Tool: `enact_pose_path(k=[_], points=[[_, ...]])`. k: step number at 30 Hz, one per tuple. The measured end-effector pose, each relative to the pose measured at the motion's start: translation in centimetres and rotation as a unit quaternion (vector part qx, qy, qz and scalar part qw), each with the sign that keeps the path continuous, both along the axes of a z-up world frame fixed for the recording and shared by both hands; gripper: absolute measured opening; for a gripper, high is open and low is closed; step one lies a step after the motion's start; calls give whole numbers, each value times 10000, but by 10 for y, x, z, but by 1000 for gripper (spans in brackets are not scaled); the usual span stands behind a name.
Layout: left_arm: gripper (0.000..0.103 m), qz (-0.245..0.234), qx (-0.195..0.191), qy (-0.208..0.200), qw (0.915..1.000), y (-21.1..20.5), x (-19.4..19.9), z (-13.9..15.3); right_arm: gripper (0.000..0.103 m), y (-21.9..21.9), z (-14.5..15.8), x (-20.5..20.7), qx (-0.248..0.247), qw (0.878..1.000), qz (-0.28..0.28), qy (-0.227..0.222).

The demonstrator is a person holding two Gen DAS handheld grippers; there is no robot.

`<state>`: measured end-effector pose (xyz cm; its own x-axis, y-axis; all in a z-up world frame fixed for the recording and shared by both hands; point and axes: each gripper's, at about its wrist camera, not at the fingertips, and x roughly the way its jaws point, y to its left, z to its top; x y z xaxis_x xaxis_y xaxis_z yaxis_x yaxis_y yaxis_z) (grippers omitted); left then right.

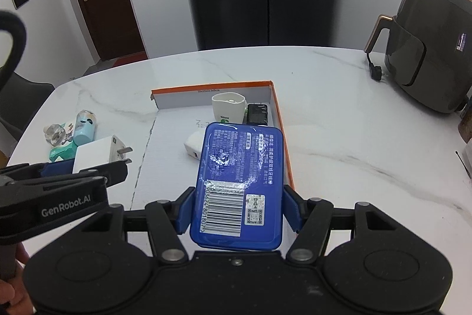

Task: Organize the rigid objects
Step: 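Carry the white charger and blue tin box toward the orange-rimmed tray, then open the right tool to drop the blue tin while the left tool releases the charger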

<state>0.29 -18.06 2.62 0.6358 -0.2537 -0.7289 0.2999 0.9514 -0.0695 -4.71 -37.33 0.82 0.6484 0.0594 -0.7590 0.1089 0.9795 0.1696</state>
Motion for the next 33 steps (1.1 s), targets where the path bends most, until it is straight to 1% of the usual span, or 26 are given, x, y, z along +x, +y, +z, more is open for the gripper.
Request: enact_pose_path(k=[9,18,33], points=[[56,-39,17,98,9999,-5,11,-7,73,-5,-12,17,-21,9999,32,109],[56,-63,4,159,9999,-11,29,-13,74,-8,-16,42,-64,9998,60,151],[56,-219,15,274,9994,-26,56,-24,74,-11,-29,100,-138,9996,-5,245]])
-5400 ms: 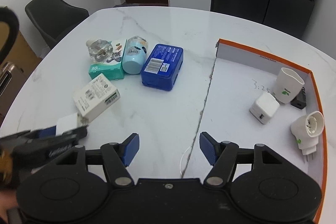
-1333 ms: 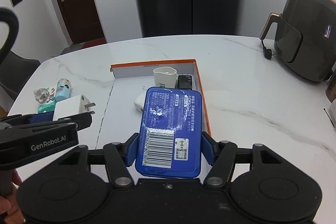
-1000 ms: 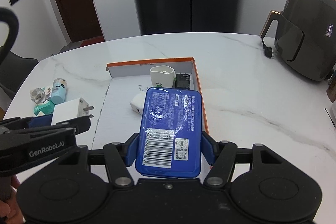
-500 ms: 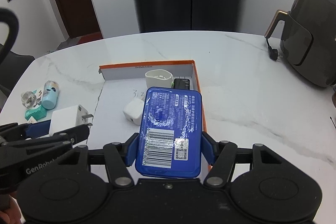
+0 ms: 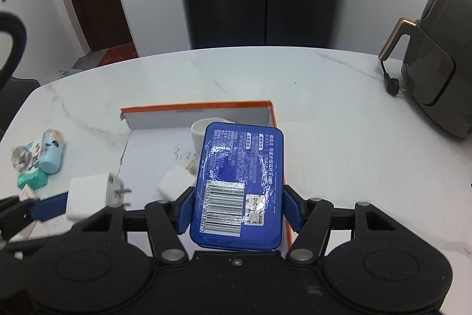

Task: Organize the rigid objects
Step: 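Open the right tool to drop the blue tin while the left tool releases the charger, then move both open tools back toward the glass bottle and white box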

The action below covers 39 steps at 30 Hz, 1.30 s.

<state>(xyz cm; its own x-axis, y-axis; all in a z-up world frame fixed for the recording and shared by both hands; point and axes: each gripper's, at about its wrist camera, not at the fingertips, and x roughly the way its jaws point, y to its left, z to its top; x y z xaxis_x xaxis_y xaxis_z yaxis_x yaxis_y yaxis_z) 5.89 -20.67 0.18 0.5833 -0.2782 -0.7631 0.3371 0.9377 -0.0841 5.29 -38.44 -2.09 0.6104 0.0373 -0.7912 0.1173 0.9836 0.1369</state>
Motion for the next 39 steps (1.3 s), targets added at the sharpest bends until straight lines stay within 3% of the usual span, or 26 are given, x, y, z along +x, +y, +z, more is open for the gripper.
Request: enact_pose_path(k=[7,18,21,25,34,39], points=[[56,-110,6,89,9999,-10,7,-7,76,-5,-7,29,4,10000,44,0],[55,-409,-78,216,9989,-33,14,-20,78,-31,13,-2,142,9987,-324,-373],[71,-465,-210,240,9984,-37,12,-17,78,-33,18,-11,181,9983,-358,-418],[72,-504,-212,160,9984,-33,5,-10,78,-27,24,-22,152,9982,-291,-495],[85,113,-93,24,9999,25,-11,7,79,5,26,-39,233,9986,-38,-475],[86,546,-51,-20,9985,69,-19,15,80,31,27,-44,293,9983,186,-461]])
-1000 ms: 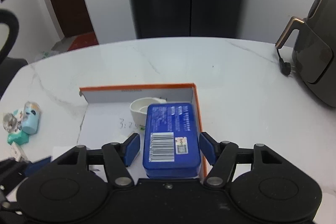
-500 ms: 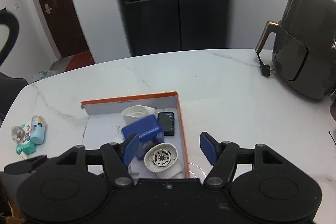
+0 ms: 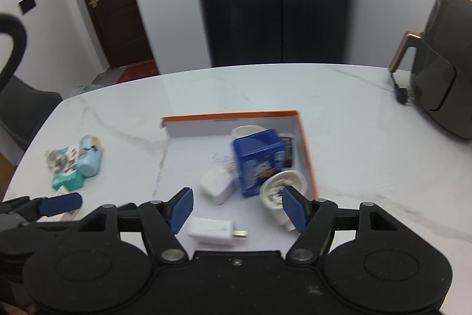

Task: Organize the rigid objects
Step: 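Move both open tools back toward the glass bottle and white box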

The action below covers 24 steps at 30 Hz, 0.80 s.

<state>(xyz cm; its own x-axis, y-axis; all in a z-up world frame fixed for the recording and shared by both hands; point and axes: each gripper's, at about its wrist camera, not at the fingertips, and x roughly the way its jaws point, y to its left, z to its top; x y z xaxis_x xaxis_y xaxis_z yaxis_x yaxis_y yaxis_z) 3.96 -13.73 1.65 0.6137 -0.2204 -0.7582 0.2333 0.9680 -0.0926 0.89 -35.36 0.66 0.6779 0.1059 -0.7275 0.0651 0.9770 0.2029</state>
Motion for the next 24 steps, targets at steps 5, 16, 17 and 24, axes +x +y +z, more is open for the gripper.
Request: enact_pose_path(k=[5,16,17,24], points=[[86,393,15,13,9992,39,-7,4,80,32,2,-3,18,9995,305,17],[87,1077,6,-26,9942,110,-12,9,81,104,4,-1,29,9962,866,43],[87,1115,2,-30,9938,116,-12,9,81,110,4,-1,29,9959,902,45],[89,1266,5,-30,9919,147,-6,8,81,145,3,5,34,9942,1067,99]])
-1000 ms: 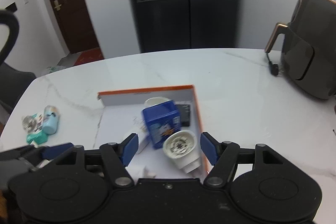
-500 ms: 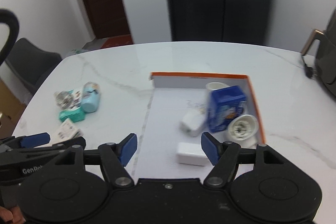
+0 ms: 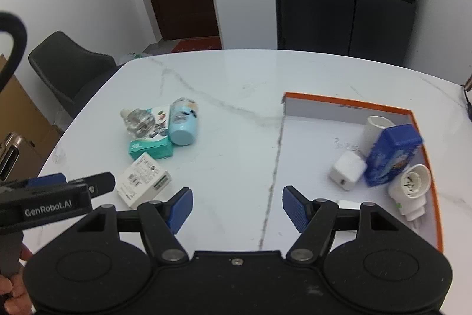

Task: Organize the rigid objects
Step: 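Move both open tools back toward the glass bottle and white box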

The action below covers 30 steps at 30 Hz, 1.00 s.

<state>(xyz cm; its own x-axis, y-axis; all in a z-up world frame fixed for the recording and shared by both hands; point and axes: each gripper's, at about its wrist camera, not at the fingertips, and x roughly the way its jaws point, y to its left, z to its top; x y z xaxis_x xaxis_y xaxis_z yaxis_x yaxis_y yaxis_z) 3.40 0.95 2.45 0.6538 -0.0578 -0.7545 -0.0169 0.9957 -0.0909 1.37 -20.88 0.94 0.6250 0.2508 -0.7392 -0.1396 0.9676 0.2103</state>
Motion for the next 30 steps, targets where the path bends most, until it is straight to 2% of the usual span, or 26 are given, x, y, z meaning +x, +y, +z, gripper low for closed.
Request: enact_pose_path(k=[12,16,26,30], points=[[91,-54,-8,41,10000,31,21,-7,81,40,-7,16,7,9999,37,109],[95,-49,-36,38,10000,36,31,-8,81,46,-10,22,32,9999,-19,137],[99,115,-118,65,9998,35,90,-30,81,52,-22,31,124,9995,-148,269],[99,-78,-100,58,9999,33,114,-43,81,50,-29,32,190,9989,-229,354]])
